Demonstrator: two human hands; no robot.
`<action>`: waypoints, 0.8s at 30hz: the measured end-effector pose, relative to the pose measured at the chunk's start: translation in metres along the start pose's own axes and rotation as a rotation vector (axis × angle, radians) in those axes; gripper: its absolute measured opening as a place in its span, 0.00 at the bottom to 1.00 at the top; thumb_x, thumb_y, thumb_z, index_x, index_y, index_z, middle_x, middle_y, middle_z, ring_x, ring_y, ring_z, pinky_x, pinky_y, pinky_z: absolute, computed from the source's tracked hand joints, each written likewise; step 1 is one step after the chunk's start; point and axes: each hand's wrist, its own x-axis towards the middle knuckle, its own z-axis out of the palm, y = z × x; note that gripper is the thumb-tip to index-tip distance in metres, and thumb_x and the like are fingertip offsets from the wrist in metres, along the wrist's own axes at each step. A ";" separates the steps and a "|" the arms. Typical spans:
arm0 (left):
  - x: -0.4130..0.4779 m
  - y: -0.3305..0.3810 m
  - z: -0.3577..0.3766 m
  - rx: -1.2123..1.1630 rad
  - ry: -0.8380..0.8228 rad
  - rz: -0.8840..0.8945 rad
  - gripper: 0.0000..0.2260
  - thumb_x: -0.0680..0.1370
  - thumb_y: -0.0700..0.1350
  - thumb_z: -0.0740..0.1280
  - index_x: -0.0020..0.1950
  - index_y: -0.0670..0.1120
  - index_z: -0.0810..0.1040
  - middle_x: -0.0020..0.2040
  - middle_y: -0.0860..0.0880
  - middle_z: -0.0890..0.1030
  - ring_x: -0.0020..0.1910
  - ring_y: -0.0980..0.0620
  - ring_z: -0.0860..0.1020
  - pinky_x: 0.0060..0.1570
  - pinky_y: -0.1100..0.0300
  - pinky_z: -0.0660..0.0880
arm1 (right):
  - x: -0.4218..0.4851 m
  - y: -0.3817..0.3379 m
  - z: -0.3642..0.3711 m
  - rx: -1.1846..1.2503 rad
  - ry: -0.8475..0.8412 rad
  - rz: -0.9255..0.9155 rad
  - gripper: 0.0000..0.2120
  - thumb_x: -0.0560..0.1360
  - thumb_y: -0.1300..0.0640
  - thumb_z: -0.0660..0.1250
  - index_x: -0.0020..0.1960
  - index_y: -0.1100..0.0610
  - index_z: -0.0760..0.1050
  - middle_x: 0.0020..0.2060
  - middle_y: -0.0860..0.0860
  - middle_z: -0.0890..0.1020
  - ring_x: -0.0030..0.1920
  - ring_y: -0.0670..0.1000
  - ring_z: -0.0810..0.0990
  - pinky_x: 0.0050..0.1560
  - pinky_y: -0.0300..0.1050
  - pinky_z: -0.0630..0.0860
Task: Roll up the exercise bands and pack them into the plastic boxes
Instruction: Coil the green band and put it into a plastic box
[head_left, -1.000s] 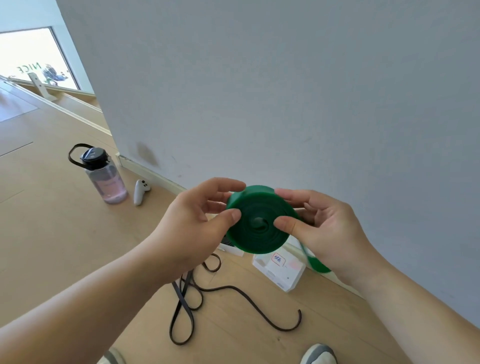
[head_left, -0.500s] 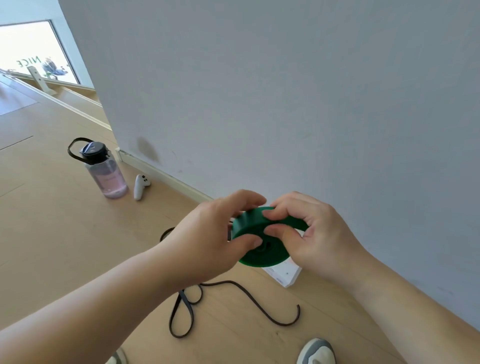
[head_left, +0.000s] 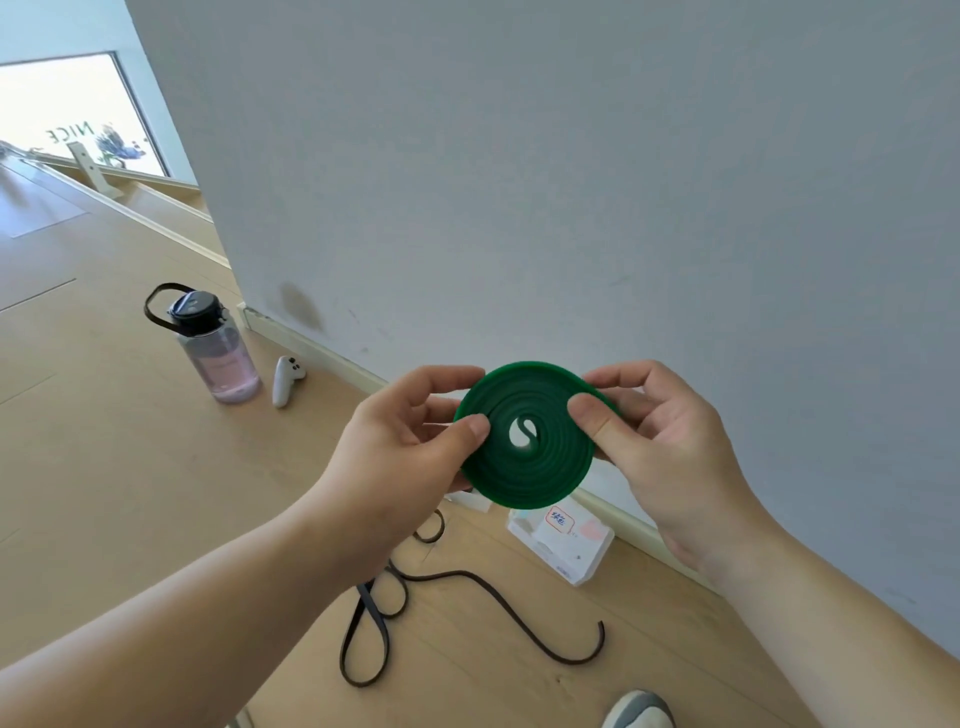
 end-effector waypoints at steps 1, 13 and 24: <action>-0.001 -0.002 0.002 -0.034 0.013 -0.005 0.12 0.80 0.35 0.70 0.60 0.50 0.82 0.51 0.44 0.87 0.49 0.43 0.87 0.52 0.42 0.84 | 0.001 -0.001 0.001 0.034 -0.005 0.014 0.07 0.77 0.59 0.73 0.54 0.53 0.81 0.46 0.54 0.89 0.47 0.53 0.88 0.54 0.53 0.85; 0.003 -0.007 0.002 0.563 -0.227 0.144 0.19 0.77 0.44 0.74 0.64 0.63 0.78 0.58 0.61 0.82 0.56 0.64 0.81 0.56 0.62 0.81 | -0.010 0.007 -0.003 -0.428 -0.305 -0.128 0.14 0.80 0.63 0.69 0.56 0.44 0.83 0.51 0.39 0.86 0.54 0.41 0.84 0.54 0.35 0.80; 0.000 -0.012 0.003 0.476 -0.171 0.137 0.14 0.81 0.41 0.70 0.60 0.58 0.84 0.49 0.61 0.86 0.51 0.62 0.84 0.54 0.62 0.82 | -0.003 0.008 -0.009 -0.165 -0.207 0.049 0.14 0.70 0.60 0.81 0.52 0.49 0.83 0.48 0.52 0.88 0.46 0.58 0.88 0.54 0.61 0.84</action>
